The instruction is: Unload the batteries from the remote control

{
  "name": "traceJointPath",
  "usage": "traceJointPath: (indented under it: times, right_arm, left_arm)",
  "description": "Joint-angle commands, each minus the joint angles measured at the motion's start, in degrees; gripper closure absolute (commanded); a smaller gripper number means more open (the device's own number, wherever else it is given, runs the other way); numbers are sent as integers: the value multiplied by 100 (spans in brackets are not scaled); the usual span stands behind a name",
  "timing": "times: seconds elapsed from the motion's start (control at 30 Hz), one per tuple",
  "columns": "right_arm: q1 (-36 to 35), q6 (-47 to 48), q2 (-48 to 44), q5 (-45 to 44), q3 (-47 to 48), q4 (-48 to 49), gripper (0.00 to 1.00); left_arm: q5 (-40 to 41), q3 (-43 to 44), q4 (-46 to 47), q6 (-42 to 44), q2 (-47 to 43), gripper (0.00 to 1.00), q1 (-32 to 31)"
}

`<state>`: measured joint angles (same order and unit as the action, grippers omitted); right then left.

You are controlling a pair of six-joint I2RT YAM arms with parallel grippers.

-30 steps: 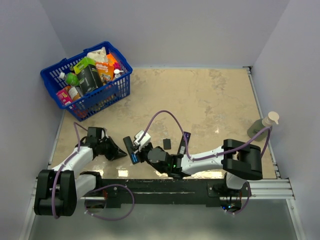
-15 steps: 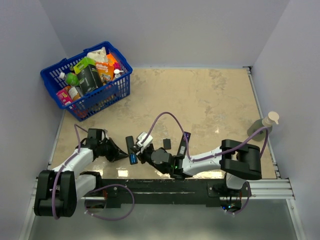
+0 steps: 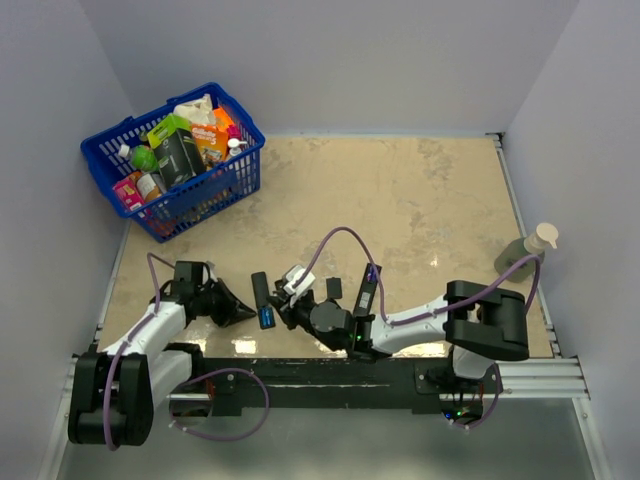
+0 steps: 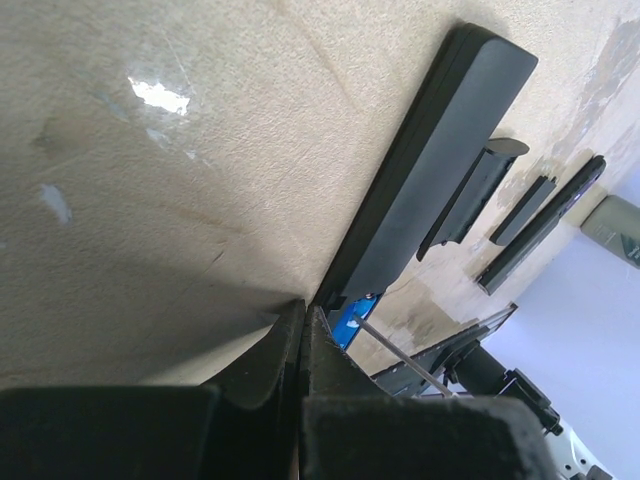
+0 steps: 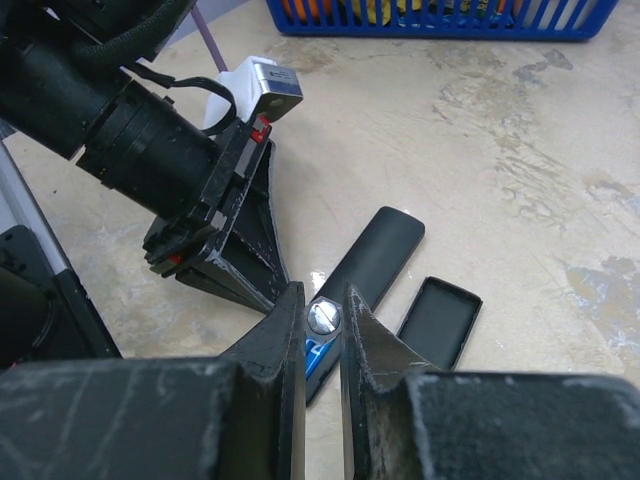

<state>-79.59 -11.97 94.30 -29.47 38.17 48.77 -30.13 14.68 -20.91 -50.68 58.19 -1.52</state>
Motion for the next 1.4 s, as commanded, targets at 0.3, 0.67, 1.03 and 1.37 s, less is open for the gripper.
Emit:
traceJointPath:
  times: [0.3, 0.67, 1.03, 1.37]
  right_arm:
    - [-408, 353, 704, -243, 849, -1598, 100]
    - [-663, 64, 1011, -577, 701, -1802, 100]
    - [-575, -1465, 801, -1069, -107, -1301, 100]
    - [-268, -1932, 466, -999, -758, -624, 100]
  left_arm:
    - [148, -228, -256, -118, -80, 100, 11]
    - [156, -272, -344, -188, -291, 100, 20]
    - [262, -360, -300, -285, -555, 100, 11]
    - [262, -396, -168, -399, -449, 100, 11]
